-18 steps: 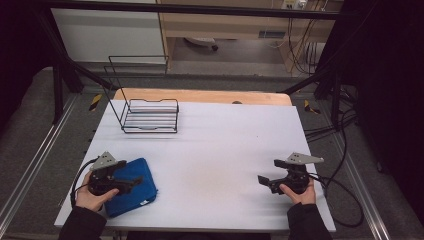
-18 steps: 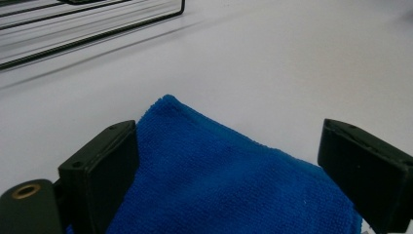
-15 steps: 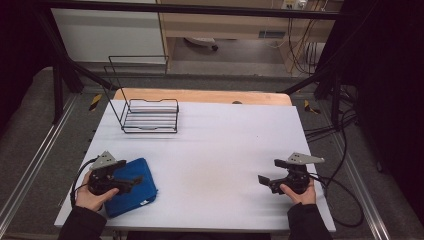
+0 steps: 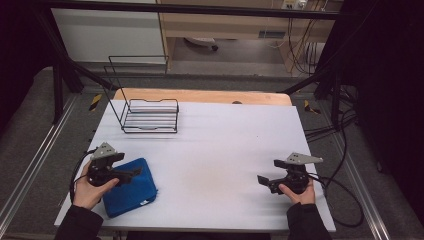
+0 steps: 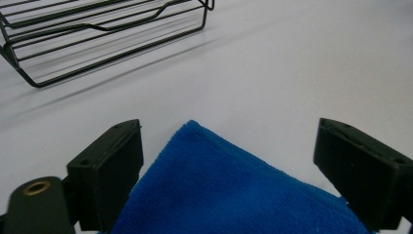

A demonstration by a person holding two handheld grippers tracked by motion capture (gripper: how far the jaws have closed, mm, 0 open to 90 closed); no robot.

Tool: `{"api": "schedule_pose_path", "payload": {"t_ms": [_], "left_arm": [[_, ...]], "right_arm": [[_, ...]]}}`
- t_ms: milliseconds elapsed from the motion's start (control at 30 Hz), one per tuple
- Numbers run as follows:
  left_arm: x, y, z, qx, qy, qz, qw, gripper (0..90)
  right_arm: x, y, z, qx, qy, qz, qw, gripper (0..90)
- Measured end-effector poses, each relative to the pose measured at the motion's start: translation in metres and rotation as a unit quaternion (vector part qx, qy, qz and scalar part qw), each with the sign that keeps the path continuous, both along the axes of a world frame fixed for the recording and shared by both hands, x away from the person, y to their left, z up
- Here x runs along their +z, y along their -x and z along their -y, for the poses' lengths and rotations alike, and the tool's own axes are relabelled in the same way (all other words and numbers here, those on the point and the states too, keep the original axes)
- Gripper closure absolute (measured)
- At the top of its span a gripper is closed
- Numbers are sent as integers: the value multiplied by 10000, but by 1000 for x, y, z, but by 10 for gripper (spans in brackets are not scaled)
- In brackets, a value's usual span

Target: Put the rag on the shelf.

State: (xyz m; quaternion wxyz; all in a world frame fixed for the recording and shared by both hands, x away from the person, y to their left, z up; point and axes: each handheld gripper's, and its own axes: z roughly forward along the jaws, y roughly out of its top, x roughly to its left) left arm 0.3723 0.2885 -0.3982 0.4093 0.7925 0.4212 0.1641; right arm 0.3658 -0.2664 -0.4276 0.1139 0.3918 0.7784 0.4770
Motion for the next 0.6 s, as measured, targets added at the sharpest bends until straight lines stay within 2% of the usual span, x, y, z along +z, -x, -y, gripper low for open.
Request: {"api": "schedule_pose_path", "payload": {"t_ms": [200, 233, 433, 533, 600], "left_arm": [[-2, -21, 6, 165, -331, -204, 9991, 240], [-3, -25, 7, 189, -366, -239, 9989, 284], [-17, -41, 12, 276, -552, -594, 9963, 376], [-23, -44, 12, 206, -501, -720, 9959, 478], [-27, -45, 13, 156, -544, -776, 9954, 503]], "right_arm": [[0, 0, 0, 14, 11, -10, 10000, 20], [0, 0, 0, 21, 19, -7, 10000, 21], [-1, 0, -1, 34, 38, -18, 10000, 22], [-1, -1, -1, 40, 37, -19, 10000, 23], [-1, -1, -1, 40, 40, -30, 10000, 23]]}}
